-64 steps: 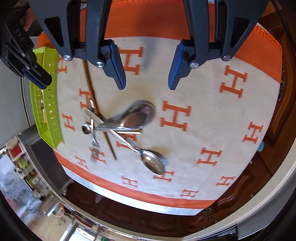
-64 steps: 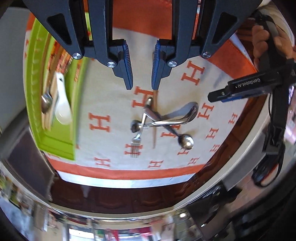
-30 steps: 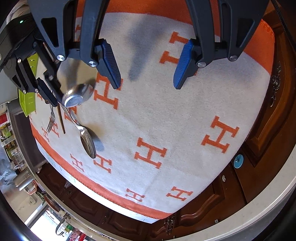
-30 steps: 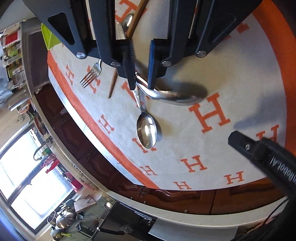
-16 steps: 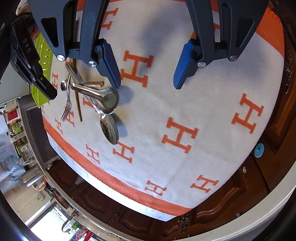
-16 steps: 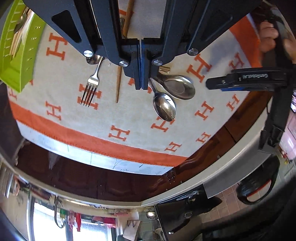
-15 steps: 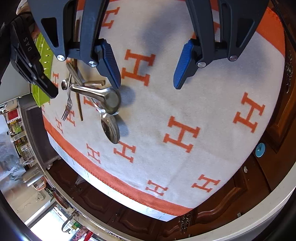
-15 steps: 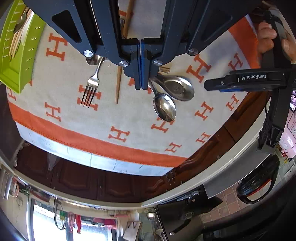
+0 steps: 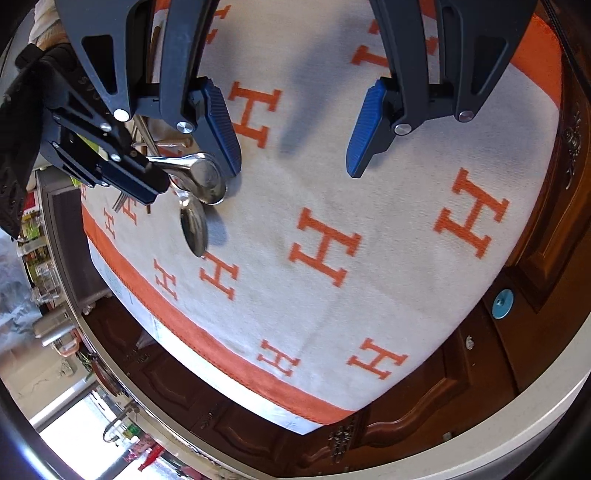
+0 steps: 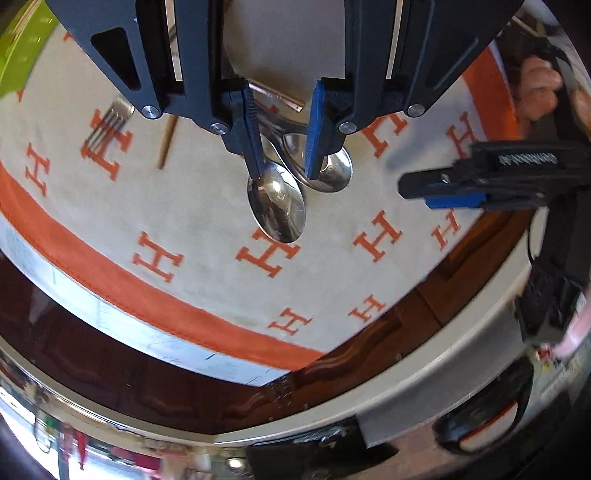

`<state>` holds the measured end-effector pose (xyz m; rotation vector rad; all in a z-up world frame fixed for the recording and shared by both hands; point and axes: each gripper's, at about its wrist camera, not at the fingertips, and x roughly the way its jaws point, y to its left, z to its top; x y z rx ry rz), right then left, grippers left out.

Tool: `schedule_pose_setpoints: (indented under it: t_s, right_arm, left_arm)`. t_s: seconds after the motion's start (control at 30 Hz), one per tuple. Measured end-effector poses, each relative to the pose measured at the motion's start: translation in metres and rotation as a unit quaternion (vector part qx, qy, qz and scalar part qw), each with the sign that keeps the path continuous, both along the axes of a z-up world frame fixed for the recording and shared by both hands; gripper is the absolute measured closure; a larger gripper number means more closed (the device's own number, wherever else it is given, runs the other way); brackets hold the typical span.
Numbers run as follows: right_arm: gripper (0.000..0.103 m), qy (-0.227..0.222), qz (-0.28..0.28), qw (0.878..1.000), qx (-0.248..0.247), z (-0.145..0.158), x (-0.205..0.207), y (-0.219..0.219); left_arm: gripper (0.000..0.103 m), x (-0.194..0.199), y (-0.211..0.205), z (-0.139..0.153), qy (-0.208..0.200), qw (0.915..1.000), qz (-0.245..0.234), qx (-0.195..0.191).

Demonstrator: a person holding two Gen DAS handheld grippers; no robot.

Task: Organize utensils
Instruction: 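Grasp two stacked metal spoons with the right tool and lift them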

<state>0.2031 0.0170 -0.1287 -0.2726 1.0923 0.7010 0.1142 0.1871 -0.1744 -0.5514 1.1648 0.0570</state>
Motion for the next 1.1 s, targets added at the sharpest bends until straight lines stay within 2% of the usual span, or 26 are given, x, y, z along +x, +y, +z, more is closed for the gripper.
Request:
schedule_pose_setpoints:
  t_s: [0.17,0.33,0.5,0.63,0.77,0.87,0.97,1.03,1.1]
  right_arm:
    - [0.080,0.016,0.025,0.999,-0.037,-0.021,0.002,0.012]
    - [0.080,0.051,0.029,0.998,-0.034,-0.026,-0.002,0.012]
    - [0.080,0.122,0.015,0.992,-0.014,-0.029,0.002,0.007]
    - [0.080,0.135,-0.009,0.991,-0.012,-0.037,0.013,0.006]
    - [0.079,0.131,-0.014,0.991,-0.001,-0.038,0.023,0.010]
    - [0.079,0.101,0.007,0.994,-0.028,-0.036,0.020,0.022]
    - [0.080,0.046,0.037,0.996,-0.073,-0.036,0.007,0.038]
    - [0.080,0.027,0.047,0.995,-0.080,-0.036,0.001,0.043]
    - [0.088,0.017,0.047,0.995,-0.082,-0.035,-0.002,0.043]
  left_arm:
    - [0.046,-0.002,0.012,-0.010,0.007,0.9999,0.011,-0.007]
    - [0.045,0.001,0.012,-0.015,0.008,0.9998,0.011,-0.016]
    - [0.045,0.000,0.012,-0.015,0.005,0.9998,0.002,-0.021]
    - [0.045,-0.001,0.015,-0.016,0.005,0.9997,0.003,-0.024]
    - [0.045,-0.003,0.017,-0.015,0.003,0.9997,0.001,-0.025]
    - [0.045,-0.002,0.018,-0.015,0.003,0.9996,0.003,-0.029]
    - [0.045,-0.001,0.018,-0.016,0.002,0.9996,0.003,-0.030]
    - [0.045,-0.001,0.017,-0.016,0.002,0.9995,0.003,-0.030]
    - [0.045,-0.001,0.018,-0.016,0.002,0.9995,0.002,-0.031]
